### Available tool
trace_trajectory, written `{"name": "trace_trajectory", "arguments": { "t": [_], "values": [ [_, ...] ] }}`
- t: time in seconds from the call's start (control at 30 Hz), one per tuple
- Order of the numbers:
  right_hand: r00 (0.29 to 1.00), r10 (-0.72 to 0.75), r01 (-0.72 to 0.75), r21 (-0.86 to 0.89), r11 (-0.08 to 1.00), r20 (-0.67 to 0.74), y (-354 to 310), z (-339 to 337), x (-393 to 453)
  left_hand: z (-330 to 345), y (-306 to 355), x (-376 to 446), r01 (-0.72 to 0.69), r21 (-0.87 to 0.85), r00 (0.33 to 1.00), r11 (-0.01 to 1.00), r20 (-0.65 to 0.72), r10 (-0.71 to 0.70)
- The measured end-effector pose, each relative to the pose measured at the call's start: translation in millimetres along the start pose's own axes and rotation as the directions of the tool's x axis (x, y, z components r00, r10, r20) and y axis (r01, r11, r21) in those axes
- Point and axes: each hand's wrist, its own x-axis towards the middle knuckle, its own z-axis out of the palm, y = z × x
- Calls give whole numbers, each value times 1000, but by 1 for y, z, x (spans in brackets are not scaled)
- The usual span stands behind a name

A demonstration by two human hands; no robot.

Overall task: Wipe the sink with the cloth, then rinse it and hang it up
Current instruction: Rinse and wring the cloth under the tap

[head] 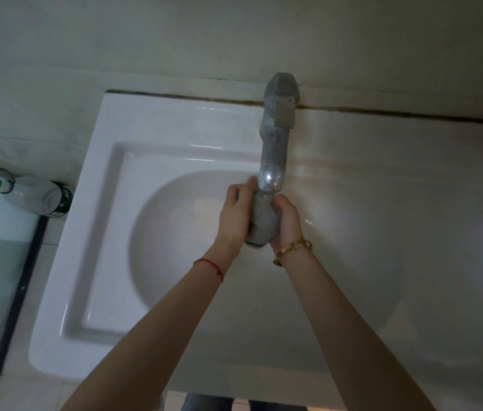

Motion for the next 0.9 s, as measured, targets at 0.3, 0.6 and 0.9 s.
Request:
{"name": "trace_trajectory", "arguments": {
  "t": [0.3, 0.6, 0.9],
  "values": [
    [898, -331, 148, -512, 846, -289, -2, 18, 6, 22, -6, 7, -203, 178, 959, 963, -164, 232],
    [570, -821, 590, -681, 434, -30, 1, 2, 2, 26, -1, 7, 144, 103, 963, 984, -245, -115],
    [992, -110, 103, 108, 989, 68, 6, -16, 9, 10, 11, -8, 120, -378, 993, 918, 36, -115]
  ]
}}
